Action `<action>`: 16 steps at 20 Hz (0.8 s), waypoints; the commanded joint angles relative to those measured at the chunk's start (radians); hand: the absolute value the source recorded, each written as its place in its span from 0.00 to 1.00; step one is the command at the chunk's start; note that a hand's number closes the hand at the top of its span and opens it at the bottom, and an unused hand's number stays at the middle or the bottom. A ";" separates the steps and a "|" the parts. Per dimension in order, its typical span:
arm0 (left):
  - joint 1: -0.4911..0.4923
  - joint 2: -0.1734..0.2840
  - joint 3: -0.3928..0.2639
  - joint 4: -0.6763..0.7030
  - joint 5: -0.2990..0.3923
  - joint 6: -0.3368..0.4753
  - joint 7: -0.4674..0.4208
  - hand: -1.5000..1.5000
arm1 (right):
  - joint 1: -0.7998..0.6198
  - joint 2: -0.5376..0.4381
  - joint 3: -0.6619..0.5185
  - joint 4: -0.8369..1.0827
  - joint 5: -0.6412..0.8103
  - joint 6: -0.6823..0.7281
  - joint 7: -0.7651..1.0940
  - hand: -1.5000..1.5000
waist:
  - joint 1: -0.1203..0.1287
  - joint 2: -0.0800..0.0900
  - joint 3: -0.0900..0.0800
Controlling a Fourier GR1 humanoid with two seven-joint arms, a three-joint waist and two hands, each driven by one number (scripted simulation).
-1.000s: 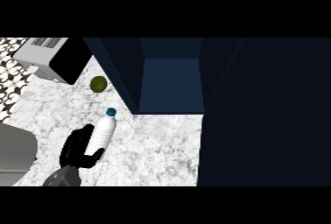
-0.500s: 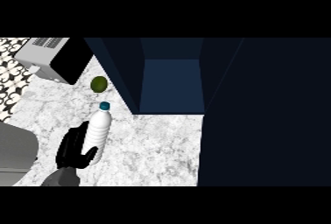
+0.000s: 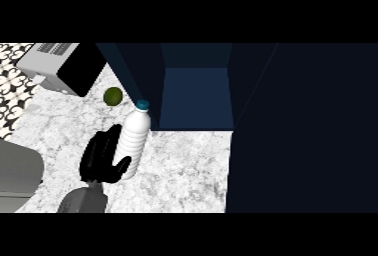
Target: Pick up the bottled water, place it into the cabinet and close the cabinet
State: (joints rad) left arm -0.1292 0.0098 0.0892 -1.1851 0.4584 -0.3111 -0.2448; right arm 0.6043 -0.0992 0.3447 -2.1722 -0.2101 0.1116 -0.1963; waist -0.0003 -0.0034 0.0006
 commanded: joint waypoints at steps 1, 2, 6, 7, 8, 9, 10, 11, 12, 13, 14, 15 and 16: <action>-0.008 -0.009 -0.106 -0.150 0.002 0.132 0.072 1.00 | -0.071 0.031 0.026 -0.005 0.008 -0.047 0.073 0.00 | 0.002 0.001 0.000; 0.015 -0.009 -0.210 -0.164 0.014 0.229 0.011 1.00 | -0.041 -0.008 -0.020 0.002 -0.033 -0.003 0.037 0.00 | -0.003 0.001 0.000; -0.115 -0.010 -0.198 -0.128 -0.008 0.294 0.053 1.00 | -0.050 0.000 0.002 0.021 -0.029 -0.009 0.024 0.00 | -0.005 0.003 0.000; -0.139 -0.010 -0.182 -0.193 -0.005 0.343 0.105 1.00 | 0.023 -0.034 -0.015 -0.083 -0.065 -0.005 0.056 0.00 | -0.007 0.001 0.000; -0.197 -0.010 -0.240 -0.108 -0.004 0.394 0.044 1.00 | 0.037 -0.010 0.027 0.045 -0.013 0.025 -0.072 0.00 | -0.016 0.002 0.000; -0.270 -0.010 -0.154 -0.021 -0.021 0.330 0.069 1.00 | 0.015 0.006 0.081 0.081 0.062 0.010 -0.082 0.00 | -0.016 0.004 -0.001; -0.257 -0.010 -0.188 -0.064 -0.031 0.379 0.082 1.00 | 0.033 -0.001 0.072 0.000 0.048 -0.017 -0.051 0.00 | -0.012 0.003 -0.001; -0.265 -0.010 -0.272 -0.084 -0.006 0.481 0.087 1.00 | 0.012 0.011 0.063 0.033 0.034 -0.026 -0.038 0.00 | -0.013 0.003 -0.001; -0.275 -0.009 -0.301 -0.067 -0.010 0.481 0.076 1.00 | -0.007 0.017 0.064 0.065 0.034 -0.015 -0.064 0.00 | -0.015 0.003 0.000; -0.280 -0.009 -0.297 -0.142 0.004 0.510 0.141 1.00 | 0.003 -0.007 0.035 0.049 0.005 -0.006 -0.036 0.00 | -0.012 0.002 0.000; -0.333 -0.009 -0.288 -0.071 -0.009 0.526 0.108 1.00 | -0.020 0.025 0.082 0.068 0.055 -0.030 -0.044 0.00 | -0.018 0.004 -0.001; -0.345 -0.008 -0.302 -0.055 -0.056 0.553 0.088 1.00 | 0.014 -0.011 0.063 -0.026 0.017 -0.022 0.008 0.00 | -0.027 0.004 -0.001; -0.338 -0.008 -0.314 -0.110 -0.078 0.569 0.130 1.00 | -0.043 0.005 0.009 0.032 -0.023 -0.014 -0.012 0.00 | -0.016 0.004 0.000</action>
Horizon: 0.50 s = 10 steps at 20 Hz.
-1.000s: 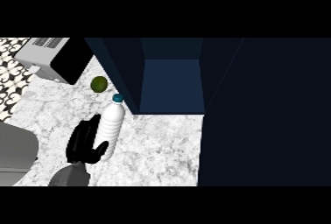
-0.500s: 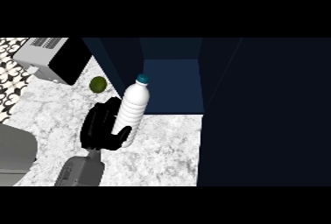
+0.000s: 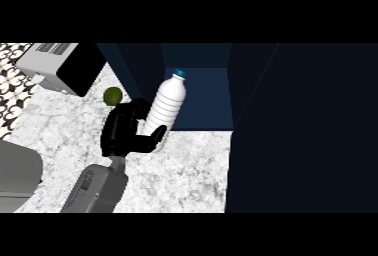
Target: Pick up the bottled water, place it into the cabinet and close the cabinet
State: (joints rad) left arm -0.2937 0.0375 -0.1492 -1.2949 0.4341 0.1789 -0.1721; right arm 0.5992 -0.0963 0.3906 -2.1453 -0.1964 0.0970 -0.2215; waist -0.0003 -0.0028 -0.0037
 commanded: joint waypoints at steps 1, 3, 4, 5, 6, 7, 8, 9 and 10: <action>-0.215 -0.027 -0.033 0.047 -0.079 0.068 0.042 1.00 | -0.012 0.009 -0.023 0.064 -0.014 0.003 -0.036 0.00 | -0.027 0.005 0.005; -0.218 -0.031 -0.053 0.063 -0.117 0.095 0.038 1.00 | -0.043 0.030 0.043 0.010 0.035 -0.038 0.042 0.00 | -0.023 0.006 0.004; -0.266 -0.030 -0.044 0.076 -0.126 0.119 0.056 1.00 | -0.040 -0.010 -0.030 0.036 -0.017 0.013 -0.003 0.00 | -0.041 0.008 0.005; -0.274 -0.035 -0.056 0.081 -0.125 0.138 0.061 1.00 | -0.067 0.006 -0.030 0.035 -0.019 -0.002 0.015 0.00 | -0.042 0.010 0.005; -0.262 -0.035 -0.077 0.070 -0.145 0.156 0.051 1.00 | -0.034 0.011 0.017 0.031 0.001 0.000 0.003 0.00 | -0.048 0.007 0.005; -0.275 -0.031 -0.049 0.098 -0.165 0.170 0.032 1.00 | -0.036 -0.001 0.007 0.007 -0.008 0.001 0.024 0.00 | -0.050 0.009 0.004; -0.287 -0.033 -0.061 0.087 -0.171 0.178 0.056 1.00 | -0.063 0.021 0.009 0.041 -0.001 -0.008 0.012 0.00 | -0.052 0.010 0.005; -0.302 -0.026 -0.044 0.116 -0.177 0.197 0.059 1.00 | -0.050 -0.007 -0.021 0.039 -0.030 0.017 0.009 0.00 | -0.065 0.012 0.005; -0.313 -0.022 -0.045 0.120 -0.196 0.221 0.060 1.00 | -0.045 -0.006 0.012 0.035 -0.009 0.020 0.008 0.00 | -0.072 0.012 0.005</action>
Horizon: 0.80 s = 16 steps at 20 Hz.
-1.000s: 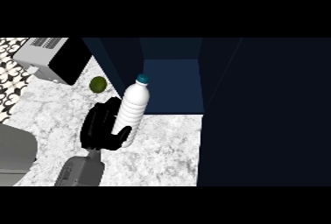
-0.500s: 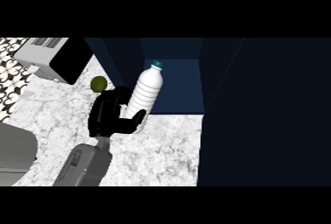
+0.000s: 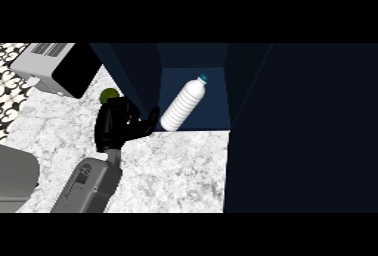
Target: Pick up the bottled water, place it into the cabinet and close the cabinet
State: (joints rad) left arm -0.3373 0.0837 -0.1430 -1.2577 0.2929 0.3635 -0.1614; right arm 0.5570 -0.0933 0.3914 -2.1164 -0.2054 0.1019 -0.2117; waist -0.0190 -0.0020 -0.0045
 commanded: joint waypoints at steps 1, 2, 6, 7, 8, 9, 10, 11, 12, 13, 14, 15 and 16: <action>-0.270 -0.053 -0.043 0.087 -0.052 0.024 0.053 1.00 | -0.007 -0.001 0.007 -0.009 0.006 0.001 -0.001 0.00 | -0.048 0.010 0.005; -0.294 -0.040 -0.025 0.113 -0.052 0.024 0.055 1.00 | -0.044 -0.016 -0.034 -0.006 -0.030 0.015 0.026 0.00 | -0.053 0.017 0.005; -0.313 -0.038 -0.050 0.114 -0.121 0.113 0.086 1.00 | -0.050 -0.005 -0.018 0.004 -0.047 0.018 0.036 0.00 | -0.061 0.016 0.006; -0.299 -0.069 -0.077 0.119 -0.146 0.146 0.074 1.00 | -0.057 0.011 0.011 0.026 -0.009 0.006 0.021 0.00 | -0.071 0.017 0.006; -0.314 -0.037 -0.039 0.142 -0.132 0.142 0.090 1.00 | -0.045 0.006 0.013 0.037 -0.025 0.022 0.008 0.00 | -0.081 0.020 0.006; -0.308 -0.037 -0.051 0.132 -0.148 0.158 0.093 1.00 | -0.032 -0.010 0.004 0.026 -0.016 0.028 -0.002 0.00 | -0.080 0.016 0.006; -0.304 -0.026 -0.044 0.146 -0.151 0.158 0.089 1.00 | -0.033 -0.015 0.009 0.005 -0.022 0.025 0.027 0.00 | -0.091 0.020 0.005; -0.301 -0.015 -0.049 0.143 -0.159 0.158 0.094 1.00 | -0.040 -0.011 -0.006 0.019 -0.025 0.024 0.014 0.00 | -0.089 0.020 0.006; -0.300 0.009 -0.042 0.155 -0.158 0.144 0.099 1.00 | -0.056 0.020 0.020 0.033 -0.010 0.005 0.011 0.00 | -0.089 0.023 0.005; -0.294 0.014 -0.073 0.146 -0.192 0.165 0.125 1.00 | -0.031 -0.012 0.012 0.001 -0.023 0.019 0.034 0.00 | -0.087 0.018 0.006; -0.303 0.023 -0.053 0.165 -0.186 0.162 0.112 1.00 | -0.062 -0.003 0.017 0.030 -0.018 0.021 0.039 0.00 | -0.090 0.026 0.005; -0.297 -0.007 -0.078 0.157 -0.213 0.207 0.113 1.00 | -0.041 -0.013 0.011 0.018 -0.025 0.032 0.017 0.00 | -0.093 0.019 0.006; -0.291 0.002 -0.059 0.178 -0.202 0.194 0.091 1.00 | -0.055 -0.016 0.002 0.025 -0.019 0.035 0.011 0.00 | -0.097 0.024 0.005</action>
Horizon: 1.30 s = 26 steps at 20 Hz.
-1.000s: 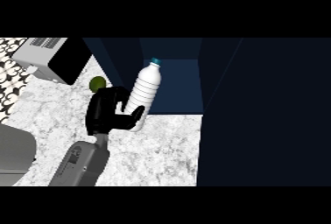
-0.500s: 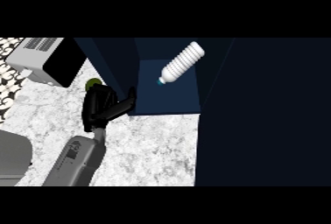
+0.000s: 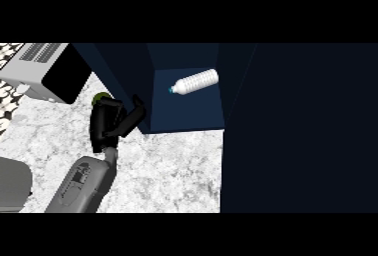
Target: Pick up the bottled water, place it into the cabinet and close the cabinet
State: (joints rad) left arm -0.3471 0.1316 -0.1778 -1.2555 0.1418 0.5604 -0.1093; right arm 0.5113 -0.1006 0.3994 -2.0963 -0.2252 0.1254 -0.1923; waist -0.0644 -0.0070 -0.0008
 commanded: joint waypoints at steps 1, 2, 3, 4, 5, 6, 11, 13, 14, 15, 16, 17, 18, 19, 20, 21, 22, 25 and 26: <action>-0.289 -0.032 -0.014 0.164 -0.039 -0.011 0.058 1.00 | 0.009 -0.001 0.003 0.024 -0.003 0.012 -0.024 0.00 | -0.054 0.028 0.002; -0.286 -0.031 -0.039 0.175 -0.075 0.010 0.058 1.00 | -0.015 -0.013 -0.018 0.012 -0.011 0.010 0.008 0.00 | -0.048 0.029 0.002; -0.306 0.004 -0.011 0.171 -0.067 0.007 0.082 1.00 | -0.019 -0.005 0.002 0.020 0.003 0.011 -0.003 0.00 | -0.058 0.031 0.002; -0.274 -0.021 -0.035 0.196 -0.088 0.019 0.035 1.00 | -0.012 -0.014 -0.021 0.013 -0.021 0.015 0.003 0.00 | -0.052 0.031 0.001; -0.294 -0.016 -0.036 0.187 -0.102 0.044 0.064 1.00 | -0.027 -0.011 -0.020 0.021 -0.025 0.021 0.002 0.00 | -0.058 0.032 0.002; -0.280 -0.002 -0.034 0.202 -0.112 0.038 0.033 1.00 | -0.034 0.001 -0.012 0.031 -0.009 0.004 0.010 0.00 | -0.057 0.035 0.001; -0.254 0.023 -0.061 0.256 -0.193 0.104 0.030 1.00 | -0.007 -0.001 0.017 0.019 0.013 0.007 -0.010 0.00 | -0.072 0.033 0.000; -0.280 0.070 -0.037 0.257 -0.207 0.114 0.069 1.00 | -0.009 -0.010 -0.002 0.013 -0.010 0.016 -0.006 0.00 | -0.082 0.037 0.002; -0.287 0.048 -0.063 0.272 -0.235 0.136 0.068 1.00 | -0.040 -0.005 -0.011 0.012 -0.007 0.008 0.011 0.00 | -0.063 0.035 0.002; -0.285 0.056 -0.057 0.282 -0.243 0.149 0.069 1.00 | -0.041 0.012 0.009 0.007 -0.008 -0.001 0.018 0.00 | -0.065 0.037 0.001; -0.286 0.044 -0.067 0.282 -0.246 0.153 0.081 0.00 | -0.021 -0.015 -0.017 0.018 -0.011 0.012 0.006 0.00 | -0.068 0.034 0.002; -0.267 0.065 -0.043 0.299 -0.226 0.131 0.038 0.00 | -0.042 -0.013 -0.020 0.026 -0.021 0.022 0.005 0.00 | -0.064 0.040 0.000; -0.275 0.057 -0.056 0.298 -0.233 0.133 0.051 0.00 | -0.049 0.016 0.007 0.035 0.003 -0.003 0.004 0.00 | -0.060 0.037 0.000; -0.280 0.072 -0.055 0.288 -0.241 0.139 0.077 0.00 | -0.030 -0.005 0.001 0.025 -0.014 0.020 -0.004 0.00 | -0.076 0.037 0.002; -0.283 0.068 -0.053 0.284 -0.244 0.151 0.084 0.00 | -0.057 0.000 -0.016 0.019 -0.034 0.013 0.024 0.00 | -0.071 0.041 0.001; -0.275 0.057 -0.055 0.294 -0.243 0.157 0.082 0.00 | -0.020 0.002 0.011 0.020 -0.007 0.008 0.002 0.00 | -0.073 0.035 0.001; -0.261 0.090 -0.044 0.295 -0.230 0.127 0.079 0.00 | -0.032 -0.008 0.000 0.029 -0.001 0.020 -0.012 0.00 | -0.078 0.039 0.000; -0.269 0.061 -0.058 0.300 -0.255 0.177 0.102 0.00 | -0.050 0.004 0.010 0.048 -0.004 0.021 -0.011 0.00 | -0.075 0.040 0.001; -0.259 0.082 -0.045 0.303 -0.246 0.162 0.073 0.00 | -0.047 -0.021 -0.029 0.048 -0.033 0.040 -0.012 0.00 | -0.075 0.043 0.001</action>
State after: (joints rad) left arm -0.3761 0.2401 -0.2686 -1.1898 -0.1086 0.7679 -0.1291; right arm 0.4731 -0.1083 0.3927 -2.0615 -0.2397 0.1474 -0.1957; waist -0.1016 -0.0085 0.0098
